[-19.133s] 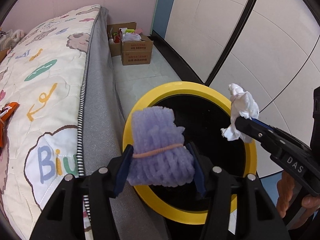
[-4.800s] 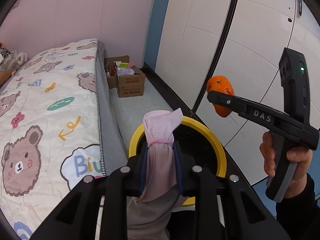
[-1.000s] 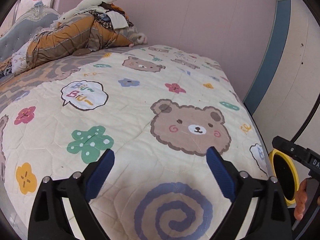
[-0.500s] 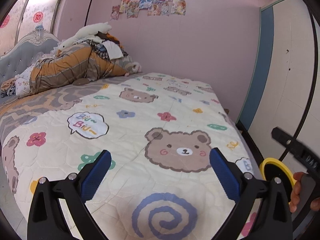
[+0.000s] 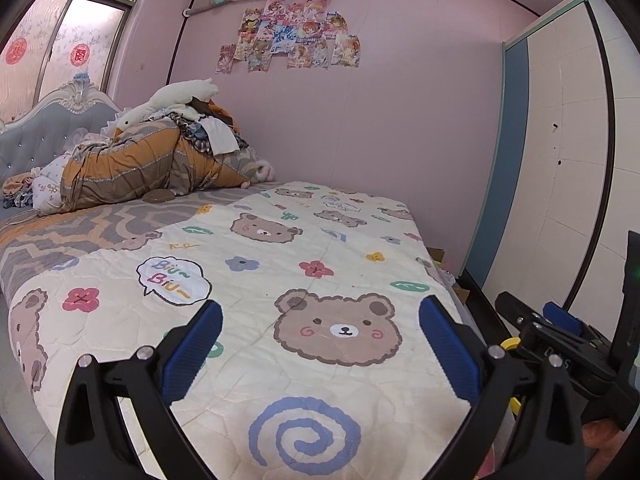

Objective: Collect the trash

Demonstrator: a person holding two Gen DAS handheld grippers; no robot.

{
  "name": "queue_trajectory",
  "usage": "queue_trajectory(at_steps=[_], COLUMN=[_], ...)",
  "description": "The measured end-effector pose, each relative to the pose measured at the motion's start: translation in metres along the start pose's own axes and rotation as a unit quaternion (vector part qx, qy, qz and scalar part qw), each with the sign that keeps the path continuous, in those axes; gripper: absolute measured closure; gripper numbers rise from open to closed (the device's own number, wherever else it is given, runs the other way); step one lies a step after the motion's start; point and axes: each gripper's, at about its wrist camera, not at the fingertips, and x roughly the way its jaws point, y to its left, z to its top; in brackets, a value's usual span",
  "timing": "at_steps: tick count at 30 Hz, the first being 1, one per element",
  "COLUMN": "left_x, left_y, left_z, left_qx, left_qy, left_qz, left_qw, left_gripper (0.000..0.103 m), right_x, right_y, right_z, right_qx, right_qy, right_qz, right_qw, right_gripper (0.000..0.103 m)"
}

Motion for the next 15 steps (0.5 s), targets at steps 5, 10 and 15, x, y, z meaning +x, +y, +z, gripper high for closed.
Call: queue_trajectory(at_steps=[5, 10, 15], left_x=[-0.0036, -0.0036, -0.0040], left_y=[-0.0029, -0.0040, -0.0041], left_z=[-0.0008, -0.0010, -0.0001], left_qx=[0.000, -0.001, -0.002], left_qy=[-0.003, -0.001, -0.004], left_qz=[-0.004, -0.007, -0.006], left_qw=[1.0000, 1.0000, 1.0000], left_gripper=[0.008, 0.008, 0.008], right_x=[-0.0048, -0.0049, -0.0004], right_y=[0.0001, -0.0013, -0.0011], right_z=[-0.0015, -0.0034, -0.0048], right_qx=[0.000, 0.006, 0.007], right_qy=[-0.012, -0.008, -0.001], right_qz=[0.000, 0.001, -0.001], right_qw=[1.000, 1.000, 1.000], right_gripper=[0.008, 0.008, 0.008])
